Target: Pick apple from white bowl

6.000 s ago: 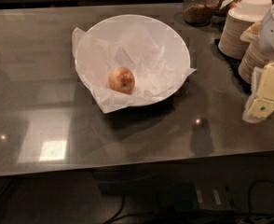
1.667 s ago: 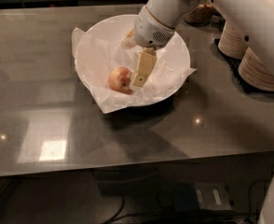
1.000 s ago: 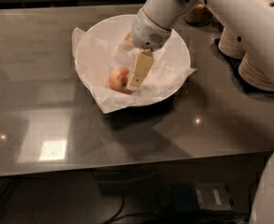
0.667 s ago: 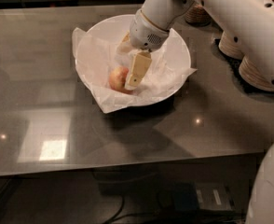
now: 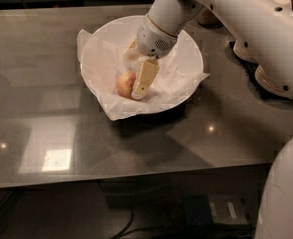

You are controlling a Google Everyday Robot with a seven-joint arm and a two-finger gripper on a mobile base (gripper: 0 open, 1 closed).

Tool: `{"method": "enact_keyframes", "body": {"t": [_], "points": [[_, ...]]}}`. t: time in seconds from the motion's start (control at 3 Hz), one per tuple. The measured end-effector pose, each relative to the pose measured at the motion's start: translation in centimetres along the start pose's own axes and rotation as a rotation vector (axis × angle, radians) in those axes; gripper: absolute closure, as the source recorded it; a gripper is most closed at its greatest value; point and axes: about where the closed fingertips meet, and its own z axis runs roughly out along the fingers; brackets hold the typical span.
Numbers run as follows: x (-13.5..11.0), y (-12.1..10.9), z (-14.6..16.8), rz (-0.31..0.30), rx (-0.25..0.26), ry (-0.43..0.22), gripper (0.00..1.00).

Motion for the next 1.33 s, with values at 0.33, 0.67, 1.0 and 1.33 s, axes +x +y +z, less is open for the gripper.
{"method": "enact_keyframes", "body": {"t": [0.33, 0.67, 1.0, 1.33], "points": [[0.1, 0.1, 0.8, 0.0, -0.019, 0.001, 0.23], [0.3, 0.2, 1.6, 0.004, -0.039, 0.003, 0.24], [0.6, 0.4, 2.5, 0.013, -0.059, 0.006, 0.23], [0.9, 0.5, 3.1, 0.021, -0.074, 0.008, 0.42]]}}
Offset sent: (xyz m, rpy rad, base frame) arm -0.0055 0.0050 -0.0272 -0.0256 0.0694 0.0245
